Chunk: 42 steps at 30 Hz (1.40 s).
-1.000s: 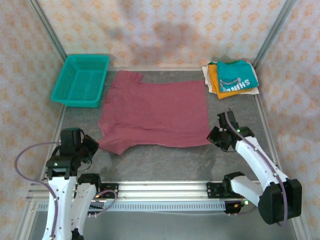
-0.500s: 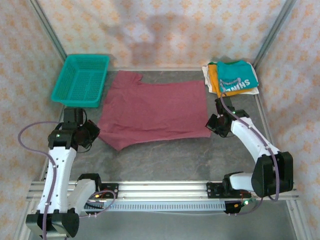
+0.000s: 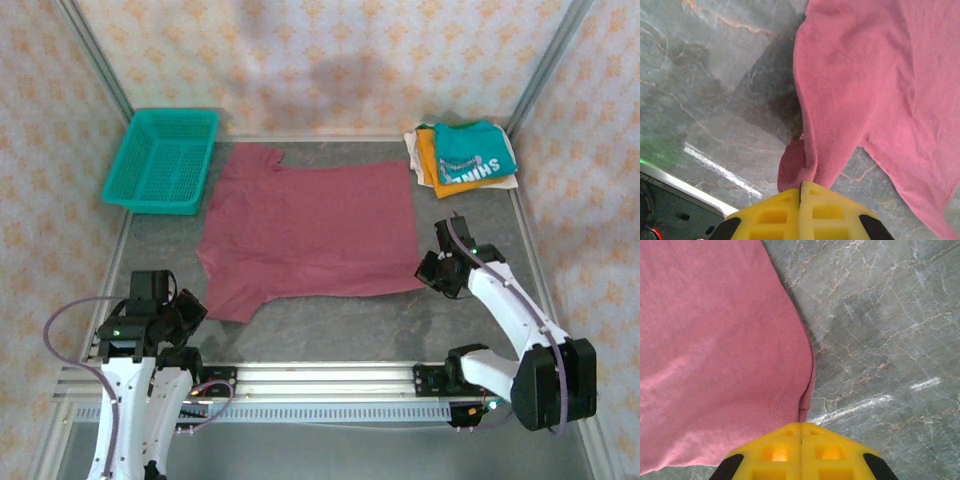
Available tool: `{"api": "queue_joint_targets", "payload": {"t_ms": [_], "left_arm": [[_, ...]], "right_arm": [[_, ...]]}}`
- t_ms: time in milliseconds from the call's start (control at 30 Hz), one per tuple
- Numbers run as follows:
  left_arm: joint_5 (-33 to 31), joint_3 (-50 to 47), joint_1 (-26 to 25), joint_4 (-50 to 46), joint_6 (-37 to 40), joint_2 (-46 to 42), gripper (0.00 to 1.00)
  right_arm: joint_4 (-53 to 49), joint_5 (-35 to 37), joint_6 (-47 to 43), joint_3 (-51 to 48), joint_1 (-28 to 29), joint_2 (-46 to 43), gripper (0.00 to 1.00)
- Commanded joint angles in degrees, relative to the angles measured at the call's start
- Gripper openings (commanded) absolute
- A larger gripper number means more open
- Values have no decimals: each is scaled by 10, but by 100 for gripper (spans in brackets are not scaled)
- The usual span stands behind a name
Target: Fold and stack the t-shirts
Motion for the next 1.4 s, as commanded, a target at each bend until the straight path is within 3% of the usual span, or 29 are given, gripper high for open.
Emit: {"api": "queue_joint_targets", "payload": {"t_ms": [0,200,500,733,967,1367], "left_arm": [[19,34,-9,2,-17,-2,0],[-12,162,-11,39,37,89,0],[-42,172,-9,153,77,235,0],[-45,237,0,147,119,333,0],[-69,236,31,172,151,380,0],[-108,286,37,197,180,486,0]], "right_arm": [[-2,-7,-14,17,-2,2,0],[3,7,-36,49,-2,26,0],[32,25,-44,126,-3,112,0],[35,20,-56,200,-2,192,0],[42,30,-66,250,-7,245,0],[51,33,-70,316,-9,326,0]]}}
